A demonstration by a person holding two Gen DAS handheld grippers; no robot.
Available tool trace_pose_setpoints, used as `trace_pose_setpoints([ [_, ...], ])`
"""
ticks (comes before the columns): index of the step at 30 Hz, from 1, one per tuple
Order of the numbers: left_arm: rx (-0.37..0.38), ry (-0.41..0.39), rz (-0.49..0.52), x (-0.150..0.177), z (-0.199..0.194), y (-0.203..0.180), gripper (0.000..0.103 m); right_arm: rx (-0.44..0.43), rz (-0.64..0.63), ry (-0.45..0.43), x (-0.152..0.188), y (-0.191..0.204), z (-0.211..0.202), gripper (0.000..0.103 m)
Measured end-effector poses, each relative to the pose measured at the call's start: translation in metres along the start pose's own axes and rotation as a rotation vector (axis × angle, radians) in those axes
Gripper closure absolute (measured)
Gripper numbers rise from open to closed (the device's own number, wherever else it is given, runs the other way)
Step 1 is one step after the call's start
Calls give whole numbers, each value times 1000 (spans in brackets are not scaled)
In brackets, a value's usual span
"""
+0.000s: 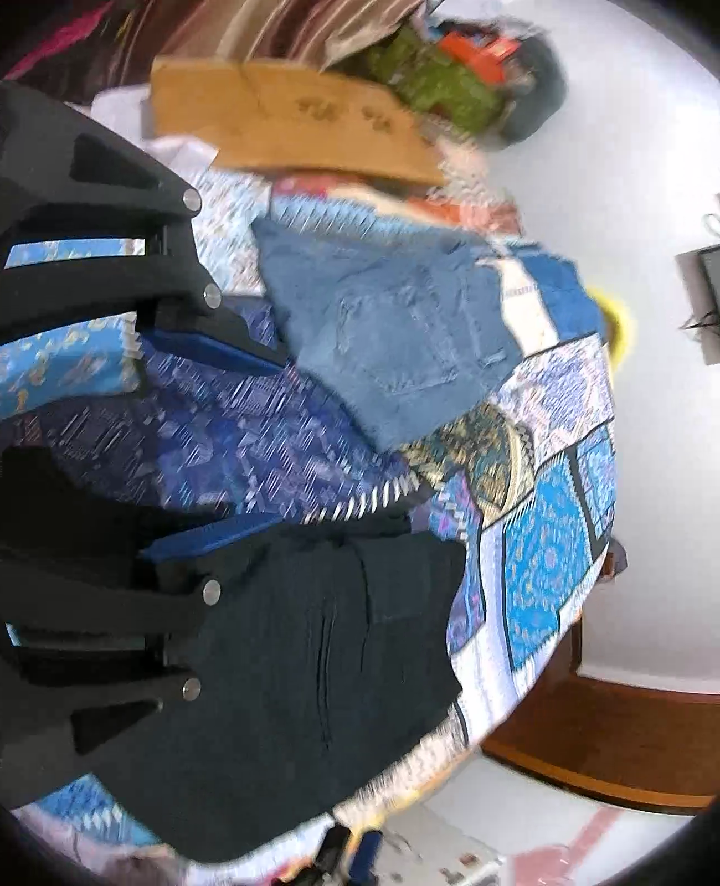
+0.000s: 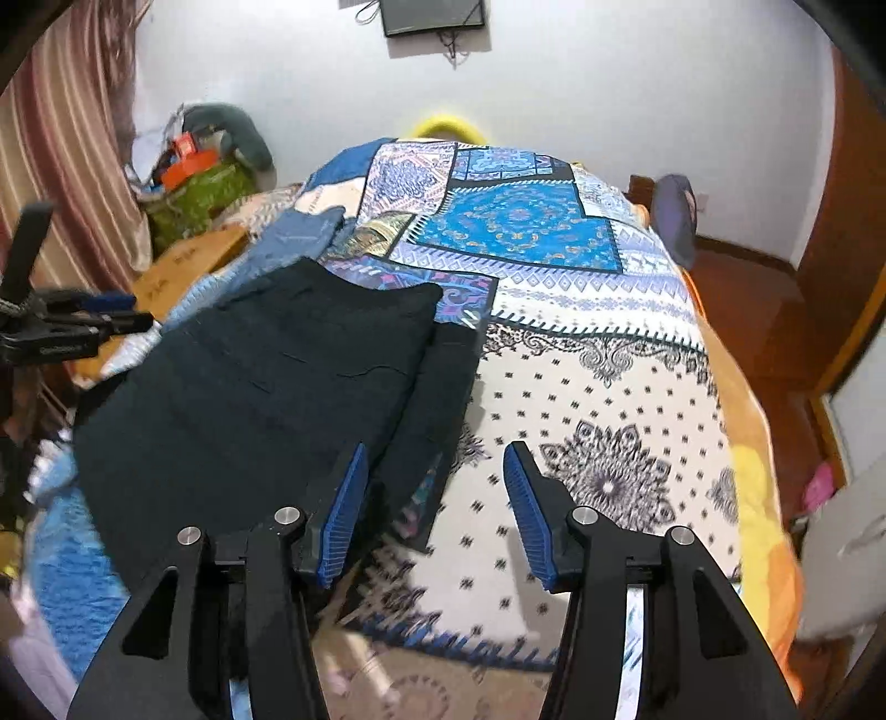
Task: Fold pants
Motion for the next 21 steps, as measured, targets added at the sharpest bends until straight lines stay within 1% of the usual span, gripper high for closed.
trace_pose_setpoints([
  [1, 23, 0, -9, 1, -2, -1, 41, -12, 27, -2, 0, 0, -4, 44],
  [2, 35, -4, -13, 1, -3, -2, 30, -23, 55, -4, 1, 1, -6, 35],
  [3, 50, -7, -16, 3, -4, -4, 20, -29, 79, -6, 2, 2, -9, 31],
  [5, 87, 12, -13, 6, -2, -13, 9, -45, 111, 0, 6, 5, -7, 30],
  [9, 104, 78, 4, 15, 18, -26, 8, -89, 180, 73, 20, 13, 11, 30],
  [11, 133, 108, -32, 17, 29, -26, 8, -106, 210, 117, 29, 15, 23, 30],
  [14, 180, 150, -102, 17, 43, -24, 8, -136, 280, 131, 34, 12, 32, 23],
  [17, 227, 194, -150, 16, 57, -26, 8, -197, 350, 164, 34, 8, 43, 22],
  [18, 240, 202, -155, 15, 60, -28, 8, -212, 368, 173, 34, 8, 47, 20],
  [21, 297, 237, -169, 13, 71, -38, 8, -228, 347, 166, 30, 12, 55, 19],
])
Point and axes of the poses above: each gripper's, at about its wrist camera, not at the fingertips, and z roughly the way its jaws point, y to its left, x to its underside, the point moved 3 cm from there along z, roughly the way its jaws point, and after that the axes turned 13 degrees about -y, right-handed, at the moved point
